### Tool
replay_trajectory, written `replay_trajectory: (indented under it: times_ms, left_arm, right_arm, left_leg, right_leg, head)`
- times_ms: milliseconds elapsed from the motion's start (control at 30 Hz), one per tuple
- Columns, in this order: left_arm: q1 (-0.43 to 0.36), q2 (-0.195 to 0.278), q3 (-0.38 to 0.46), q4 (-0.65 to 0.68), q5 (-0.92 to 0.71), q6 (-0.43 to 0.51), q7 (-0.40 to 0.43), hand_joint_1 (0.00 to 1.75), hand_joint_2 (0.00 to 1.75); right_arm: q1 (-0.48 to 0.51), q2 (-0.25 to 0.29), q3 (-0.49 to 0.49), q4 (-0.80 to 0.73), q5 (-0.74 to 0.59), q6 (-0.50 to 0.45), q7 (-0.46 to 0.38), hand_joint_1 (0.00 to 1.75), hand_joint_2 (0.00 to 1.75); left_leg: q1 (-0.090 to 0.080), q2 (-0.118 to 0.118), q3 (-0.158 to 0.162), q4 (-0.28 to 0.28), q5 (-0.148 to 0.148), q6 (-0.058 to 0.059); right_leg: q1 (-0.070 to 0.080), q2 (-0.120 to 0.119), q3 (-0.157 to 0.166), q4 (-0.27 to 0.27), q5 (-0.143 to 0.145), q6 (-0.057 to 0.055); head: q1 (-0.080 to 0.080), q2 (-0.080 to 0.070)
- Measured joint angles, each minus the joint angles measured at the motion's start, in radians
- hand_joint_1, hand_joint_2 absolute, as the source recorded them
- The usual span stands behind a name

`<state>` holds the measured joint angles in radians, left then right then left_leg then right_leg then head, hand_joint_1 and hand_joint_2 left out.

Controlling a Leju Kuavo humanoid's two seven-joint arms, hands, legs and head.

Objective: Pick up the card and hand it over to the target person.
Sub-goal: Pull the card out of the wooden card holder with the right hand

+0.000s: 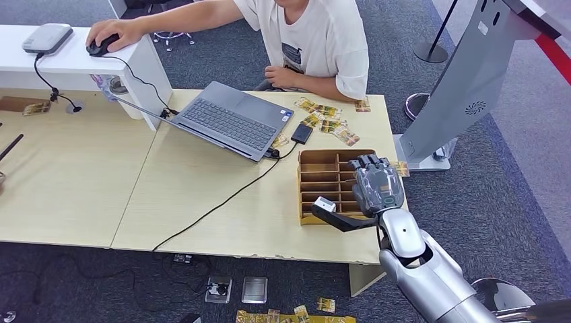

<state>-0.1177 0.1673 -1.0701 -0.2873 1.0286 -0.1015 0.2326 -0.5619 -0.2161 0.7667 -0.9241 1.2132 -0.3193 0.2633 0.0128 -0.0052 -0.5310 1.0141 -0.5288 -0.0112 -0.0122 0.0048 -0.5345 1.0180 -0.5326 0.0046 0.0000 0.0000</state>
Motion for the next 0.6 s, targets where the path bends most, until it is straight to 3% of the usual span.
replay_trajectory:
  times_ms: [300, 333, 467, 600]
  left_arm:
    - [0.000, -0.001, 0.000, 0.003, -0.001, -0.001, -0.001, 0.00, 1.75]
    - [0.000, -0.001, 0.000, 0.003, -0.001, -0.001, -0.001, 0.00, 1.75]
    - [0.000, -0.001, 0.001, 0.004, 0.000, -0.001, -0.001, 0.00, 1.75]
    - [0.000, -0.002, 0.002, 0.005, 0.000, -0.002, -0.001, 0.00, 1.75]
  right_arm:
    - [-0.004, -0.004, 0.013, 0.014, 0.014, 0.002, 0.004, 0.86, 1.75]
    - [-0.005, -0.004, 0.015, 0.015, 0.015, 0.001, 0.004, 0.90, 1.75]
    - [-0.009, -0.001, 0.020, 0.022, 0.021, -0.001, 0.003, 1.54, 1.75]
    - [-0.011, 0.000, 0.024, 0.024, 0.024, -0.002, 0.004, 1.56, 1.75]
  left_leg:
    - [0.000, 0.000, 0.000, -0.001, 0.001, 0.000]
    - [0.000, 0.000, 0.000, -0.002, 0.002, 0.000]
    - [0.000, 0.001, 0.001, -0.006, 0.005, 0.001]
    - [0.000, 0.000, 0.000, -0.002, 0.001, 0.000]
  right_leg:
    - [0.000, 0.000, 0.000, -0.001, 0.001, 0.000]
    - [0.000, 0.000, 0.000, -0.002, 0.002, 0.000]
    - [0.000, 0.000, 0.001, -0.006, 0.005, -0.001]
    - [0.000, 0.000, 0.000, -0.002, 0.001, 0.000]
  head:
    - [0.000, 0.000]
    - [0.000, 0.000]
    - [0.000, 0.000]
    - [0.000, 0.000]
